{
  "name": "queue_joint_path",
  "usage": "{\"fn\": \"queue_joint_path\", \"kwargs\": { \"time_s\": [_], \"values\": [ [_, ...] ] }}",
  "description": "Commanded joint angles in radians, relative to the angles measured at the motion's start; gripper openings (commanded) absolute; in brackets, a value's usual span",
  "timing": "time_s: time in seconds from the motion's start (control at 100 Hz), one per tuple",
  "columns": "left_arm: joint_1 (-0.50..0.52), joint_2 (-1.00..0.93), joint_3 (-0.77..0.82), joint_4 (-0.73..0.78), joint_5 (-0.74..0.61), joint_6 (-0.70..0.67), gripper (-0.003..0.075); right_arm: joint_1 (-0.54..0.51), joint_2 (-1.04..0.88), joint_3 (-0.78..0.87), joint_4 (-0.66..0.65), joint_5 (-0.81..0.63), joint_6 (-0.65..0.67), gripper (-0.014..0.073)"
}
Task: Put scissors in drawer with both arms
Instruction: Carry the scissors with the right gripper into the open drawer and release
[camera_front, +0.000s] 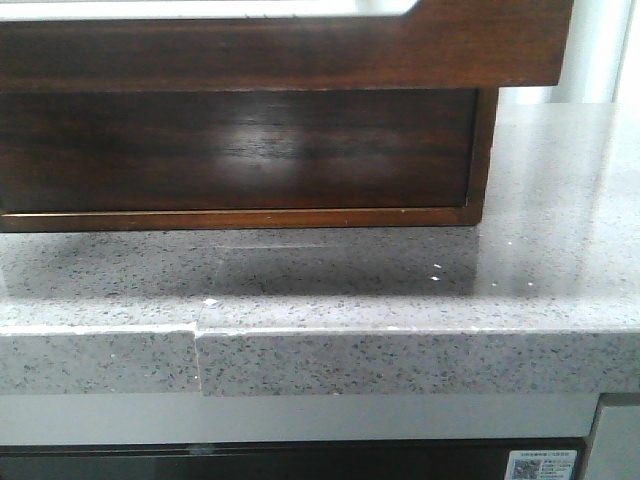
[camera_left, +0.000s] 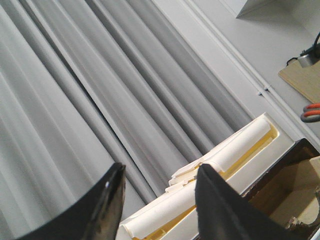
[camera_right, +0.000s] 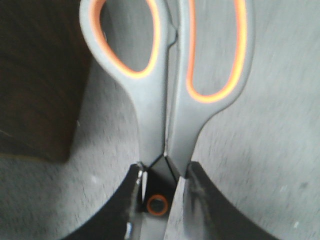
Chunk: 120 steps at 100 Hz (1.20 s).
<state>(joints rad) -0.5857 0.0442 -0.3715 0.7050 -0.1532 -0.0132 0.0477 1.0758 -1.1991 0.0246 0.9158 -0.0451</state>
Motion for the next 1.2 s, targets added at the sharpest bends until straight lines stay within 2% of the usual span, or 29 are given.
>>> {"fn": "queue_joint_path", "kwargs": {
  "time_s": [0.0, 0.16, 0.28, 0.51, 0.82, 1.03, 1.19],
  "values": [
    [-0.005, 0.014, -0.026, -0.022, -0.041, -0.012, 0.0313, 0.002, -0.074, -0.034, -0.008, -0.122, -0.022, -0.0011],
    [-0.005, 0.014, -0.026, -0.022, -0.041, -0.012, 0.0313, 0.011, -0.151, -0.034, 0.026, -0.173, -0.107, -0.0011],
    [-0.005, 0.014, -0.026, -0.022, -0.041, -0.012, 0.0313, 0.06, -0.181, -0.034, 0.045, -0.21, -0.167, -0.0011],
    [-0.005, 0.014, -0.026, -0.022, -0.041, -0.012, 0.0313, 0.222, -0.2, -0.052, 0.047, -0.27, -0.235, -0.0011],
    [-0.005, 0.014, -0.026, -0.022, -0.039, -0.012, 0.0313, 0.499, -0.179, -0.094, 0.047, -0.394, -0.419, -0.0011],
    [-0.005, 0.014, -0.026, -0.022, -0.039, -0.012, 0.0313, 0.603, -0.102, -0.103, 0.04, -0.398, -0.531, -0.0011],
    [-0.005, 0.014, -0.026, -0.022, -0.039, -0.012, 0.0313, 0.64, -0.018, -0.103, 0.035, -0.435, -0.601, -0.0011]
  ]
}}
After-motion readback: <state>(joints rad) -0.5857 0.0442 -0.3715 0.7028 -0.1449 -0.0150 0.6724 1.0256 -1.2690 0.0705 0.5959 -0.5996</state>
